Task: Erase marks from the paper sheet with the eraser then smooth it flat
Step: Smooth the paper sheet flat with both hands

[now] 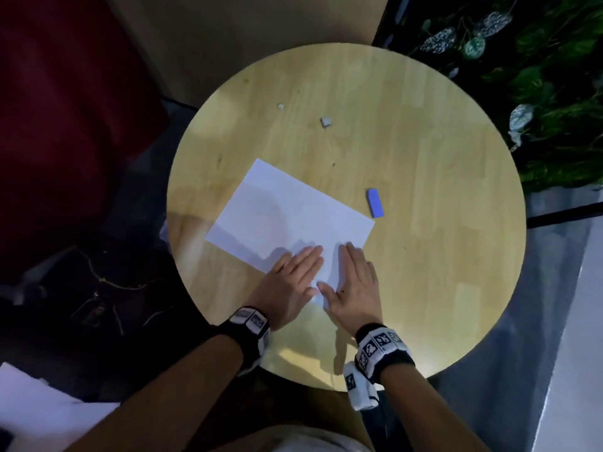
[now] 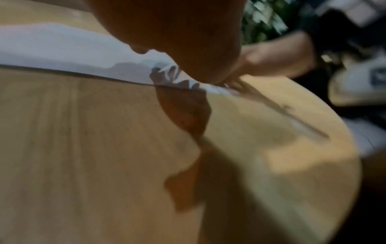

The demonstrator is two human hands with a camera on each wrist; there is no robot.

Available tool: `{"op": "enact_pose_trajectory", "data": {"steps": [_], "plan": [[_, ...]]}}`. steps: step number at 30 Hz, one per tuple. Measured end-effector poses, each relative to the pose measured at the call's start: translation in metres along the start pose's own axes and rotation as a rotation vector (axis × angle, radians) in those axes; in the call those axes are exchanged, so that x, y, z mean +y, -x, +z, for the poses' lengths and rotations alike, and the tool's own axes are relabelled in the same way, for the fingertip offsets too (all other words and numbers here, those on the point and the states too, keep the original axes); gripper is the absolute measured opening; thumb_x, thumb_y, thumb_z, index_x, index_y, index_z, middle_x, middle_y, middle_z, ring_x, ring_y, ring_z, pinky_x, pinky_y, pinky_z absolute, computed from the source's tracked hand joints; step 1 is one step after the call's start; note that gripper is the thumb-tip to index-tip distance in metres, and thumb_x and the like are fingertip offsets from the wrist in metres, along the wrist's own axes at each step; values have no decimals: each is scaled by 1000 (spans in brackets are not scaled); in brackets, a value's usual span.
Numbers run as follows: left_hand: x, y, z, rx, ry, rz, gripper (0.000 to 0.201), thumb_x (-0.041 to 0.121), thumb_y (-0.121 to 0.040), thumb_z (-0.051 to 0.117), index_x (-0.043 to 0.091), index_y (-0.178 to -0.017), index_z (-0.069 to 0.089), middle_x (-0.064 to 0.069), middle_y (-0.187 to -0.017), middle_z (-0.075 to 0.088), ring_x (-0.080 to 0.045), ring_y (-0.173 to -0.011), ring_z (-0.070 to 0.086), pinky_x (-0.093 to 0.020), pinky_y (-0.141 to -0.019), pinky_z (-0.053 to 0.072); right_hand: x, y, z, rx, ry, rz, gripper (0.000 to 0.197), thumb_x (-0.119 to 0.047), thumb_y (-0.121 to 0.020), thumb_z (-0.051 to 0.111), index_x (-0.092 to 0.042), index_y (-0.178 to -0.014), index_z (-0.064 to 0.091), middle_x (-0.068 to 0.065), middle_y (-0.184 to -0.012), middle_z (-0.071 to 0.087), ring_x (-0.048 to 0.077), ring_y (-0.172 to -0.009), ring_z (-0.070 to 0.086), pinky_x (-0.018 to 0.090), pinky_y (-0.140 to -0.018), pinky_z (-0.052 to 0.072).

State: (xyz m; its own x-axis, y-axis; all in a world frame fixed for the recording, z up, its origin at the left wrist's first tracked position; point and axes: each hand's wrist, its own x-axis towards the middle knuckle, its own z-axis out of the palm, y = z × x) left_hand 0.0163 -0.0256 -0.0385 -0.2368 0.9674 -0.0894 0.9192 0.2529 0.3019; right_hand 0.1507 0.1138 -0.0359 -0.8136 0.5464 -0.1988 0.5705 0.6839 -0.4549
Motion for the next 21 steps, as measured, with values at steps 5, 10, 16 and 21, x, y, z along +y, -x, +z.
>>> {"op": "enact_pose_trajectory", "data": {"steps": [5,10,16,21], "plan": [[-25,12,9,41,-68,32,57,36,-105,40,12,-155,31,-4,-164,21,-19,-151,21,-45,-116,29,-6,4,5,44,-7,45,61,-38,-98,41,-16,-152,23,-1,-160,16,16,-147,8,40,-118,9],[-33,-18,-1,45,-44,-170,60,38,-104,27,10,-158,21,-4,-166,12,-19,-153,12,-45,-122,15,-15,-1,9,98,-34,83,51,-25,-100,30,-18,-151,28,-3,-159,19,14,-147,9,39,-119,9],[-41,-17,9,74,-60,-172,56,35,-107,22,15,-158,21,-1,-166,14,-17,-152,15,-44,-122,18,-22,-8,22,159,-59,99,50,-22,-99,30,-19,-149,31,-2,-158,22,15,-147,8,37,-119,9],[-51,-39,0,96,-62,-151,59,39,-107,18,12,-159,13,-2,-167,5,-16,-154,5,-44,-123,13,-39,-35,27,200,-100,37,48,-22,-98,32,-17,-145,39,-1,-155,29,15,-146,14,35,-118,12]]}}
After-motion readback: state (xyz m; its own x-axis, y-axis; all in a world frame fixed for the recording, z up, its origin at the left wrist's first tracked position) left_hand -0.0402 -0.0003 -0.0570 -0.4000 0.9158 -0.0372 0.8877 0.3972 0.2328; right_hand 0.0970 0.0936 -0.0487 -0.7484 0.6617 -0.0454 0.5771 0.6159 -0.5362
